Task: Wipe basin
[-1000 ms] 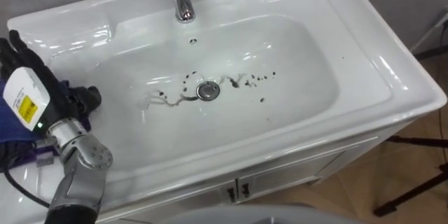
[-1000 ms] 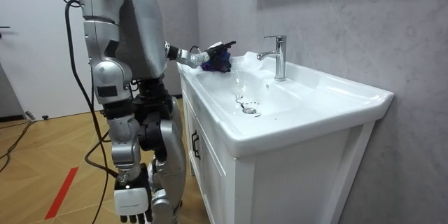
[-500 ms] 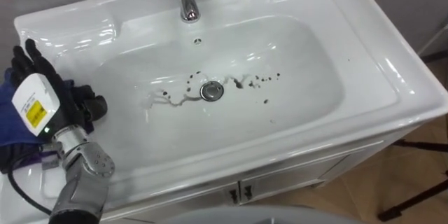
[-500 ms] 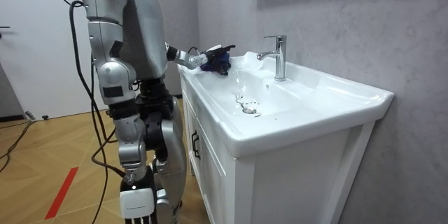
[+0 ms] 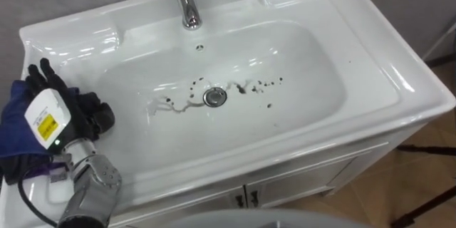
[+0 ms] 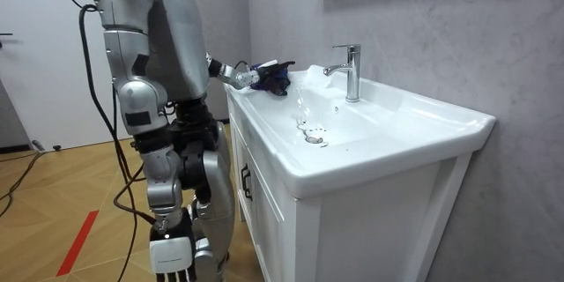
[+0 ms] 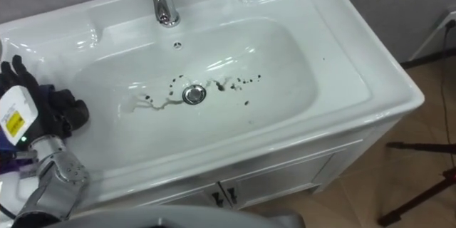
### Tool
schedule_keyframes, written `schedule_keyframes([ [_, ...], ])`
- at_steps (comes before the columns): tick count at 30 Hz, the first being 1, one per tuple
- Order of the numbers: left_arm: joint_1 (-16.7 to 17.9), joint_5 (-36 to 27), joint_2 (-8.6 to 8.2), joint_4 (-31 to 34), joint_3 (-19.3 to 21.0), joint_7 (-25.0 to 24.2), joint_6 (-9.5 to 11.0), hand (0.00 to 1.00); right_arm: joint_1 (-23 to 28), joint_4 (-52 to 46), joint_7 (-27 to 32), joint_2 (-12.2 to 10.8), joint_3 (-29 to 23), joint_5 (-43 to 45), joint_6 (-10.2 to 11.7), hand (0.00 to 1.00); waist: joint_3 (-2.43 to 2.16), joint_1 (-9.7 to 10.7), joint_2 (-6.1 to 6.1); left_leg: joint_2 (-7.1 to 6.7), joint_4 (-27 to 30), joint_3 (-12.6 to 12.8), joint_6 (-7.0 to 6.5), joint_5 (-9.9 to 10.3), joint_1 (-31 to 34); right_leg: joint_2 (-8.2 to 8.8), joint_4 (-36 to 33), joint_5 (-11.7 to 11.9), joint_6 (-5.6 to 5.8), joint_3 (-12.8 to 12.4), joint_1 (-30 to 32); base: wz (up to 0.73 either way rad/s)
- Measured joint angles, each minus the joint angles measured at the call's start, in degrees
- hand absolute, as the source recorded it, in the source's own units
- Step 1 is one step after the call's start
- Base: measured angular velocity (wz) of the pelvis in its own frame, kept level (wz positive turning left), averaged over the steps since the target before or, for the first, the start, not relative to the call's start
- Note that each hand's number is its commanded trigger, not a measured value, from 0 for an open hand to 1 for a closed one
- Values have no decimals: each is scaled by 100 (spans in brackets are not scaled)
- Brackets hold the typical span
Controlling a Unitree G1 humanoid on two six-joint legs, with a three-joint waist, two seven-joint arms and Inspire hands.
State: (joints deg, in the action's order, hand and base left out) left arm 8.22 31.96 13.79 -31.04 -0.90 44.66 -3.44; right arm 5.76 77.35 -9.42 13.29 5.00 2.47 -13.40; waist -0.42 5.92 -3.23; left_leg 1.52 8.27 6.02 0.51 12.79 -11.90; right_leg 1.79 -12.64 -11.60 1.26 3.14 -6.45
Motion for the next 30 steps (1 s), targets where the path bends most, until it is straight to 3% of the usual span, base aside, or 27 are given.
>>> schedule_keyframes([
  [14,47,883,-102,83,6,-58,-142,0,-16,-17,57,1,63,2,-115,0,-33,-175,38,13,-52,2,1,0,-70,-30,9,2,-3,-49,-42,-2],
  [20,141,915,-120,386,28,-93,-356,0,17,-67,75,0,57,-21,-175,0,-89,-189,113,15,-51,-3,1,-1,-75,-33,20,3,-4,-55,-38,-1],
  [25,280,916,-119,658,76,-125,-411,0,10,-77,118,1,45,-1,-173,0,-96,-203,133,17,-52,-20,1,0,-71,-41,29,4,-7,-75,-24,-1],
  [30,385,915,-118,1079,92,-163,-501,0,50,-89,119,1,45,29,-168,0,-101,-355,99,18,-52,-44,1,0,-65,-40,22,6,-10,-71,-1,0],
])
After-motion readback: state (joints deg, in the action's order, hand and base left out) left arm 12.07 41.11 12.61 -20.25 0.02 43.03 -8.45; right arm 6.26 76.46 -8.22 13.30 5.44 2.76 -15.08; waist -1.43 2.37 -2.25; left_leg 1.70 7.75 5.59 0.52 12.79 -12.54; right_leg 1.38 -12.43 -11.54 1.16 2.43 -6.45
